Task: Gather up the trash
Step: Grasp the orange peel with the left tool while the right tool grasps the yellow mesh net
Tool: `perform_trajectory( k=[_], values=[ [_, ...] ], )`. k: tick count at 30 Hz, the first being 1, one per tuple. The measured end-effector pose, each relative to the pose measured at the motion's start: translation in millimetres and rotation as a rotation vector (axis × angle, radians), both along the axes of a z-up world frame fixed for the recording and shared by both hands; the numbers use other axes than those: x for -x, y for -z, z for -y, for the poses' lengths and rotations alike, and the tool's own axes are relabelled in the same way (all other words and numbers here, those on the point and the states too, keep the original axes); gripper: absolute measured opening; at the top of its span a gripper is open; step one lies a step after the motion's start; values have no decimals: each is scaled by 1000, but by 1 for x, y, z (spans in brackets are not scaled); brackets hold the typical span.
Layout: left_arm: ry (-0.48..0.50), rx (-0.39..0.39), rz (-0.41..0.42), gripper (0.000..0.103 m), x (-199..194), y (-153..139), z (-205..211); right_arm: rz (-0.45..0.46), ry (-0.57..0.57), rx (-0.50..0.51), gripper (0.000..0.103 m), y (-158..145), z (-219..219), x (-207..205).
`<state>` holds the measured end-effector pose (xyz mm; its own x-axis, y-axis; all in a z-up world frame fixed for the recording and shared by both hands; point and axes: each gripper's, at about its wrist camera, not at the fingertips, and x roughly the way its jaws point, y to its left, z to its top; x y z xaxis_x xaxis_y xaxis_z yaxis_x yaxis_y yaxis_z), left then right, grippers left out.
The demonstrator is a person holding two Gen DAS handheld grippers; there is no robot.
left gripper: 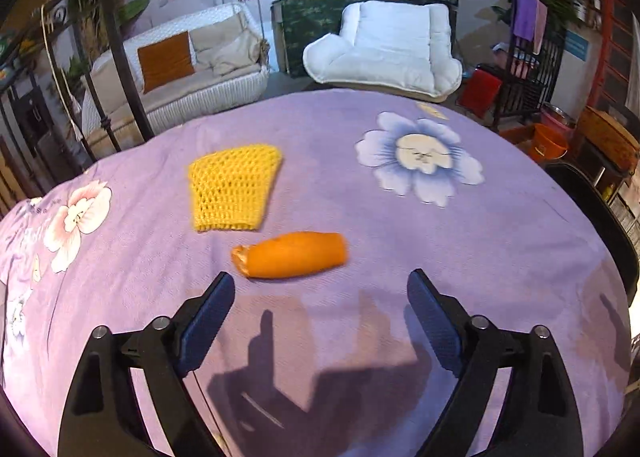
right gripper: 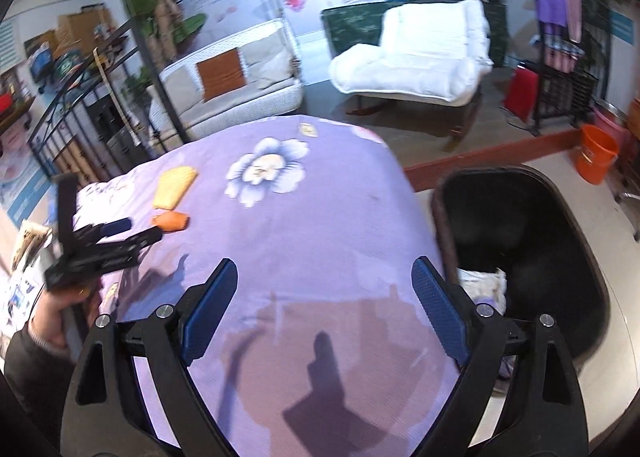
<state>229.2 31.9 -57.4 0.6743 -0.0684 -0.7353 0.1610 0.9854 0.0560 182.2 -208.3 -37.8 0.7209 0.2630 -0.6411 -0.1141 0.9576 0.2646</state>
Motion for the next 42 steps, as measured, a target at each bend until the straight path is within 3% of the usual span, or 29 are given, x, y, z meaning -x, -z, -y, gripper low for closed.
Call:
perform_trajectory(
  k=[6,10,14,16,20,26,33,42],
  values=[
    [5,42,-66,79,-32,13,-12,-18,-58,12,88,-2,-26,-18],
    [26,16,-74,78,-40,20,-4,-24,-84,28,88,-2,-42,-26],
    [0,-24,-57,66,-39,24,-5,-25,-102,43,88,-2,-56,-32],
    [-12,-1,-48,61,-36,22,-9,-27,-109,47,88,-2,-62,-33],
    [-22,8,-40,38,-29,18,-14,-36,-124,40,88,0,-71,-37],
    [-53,101,-14,25,-11,4,-30,-46,-154,11,88,-1,-85,-46],
    [-121,139,68,23,36,-22,-53,-62,-240,-12,88,-1,-121,-70],
    [-229,152,96,23,78,-23,-87,-69,-393,56,88,8,-209,-111]
  ],
)
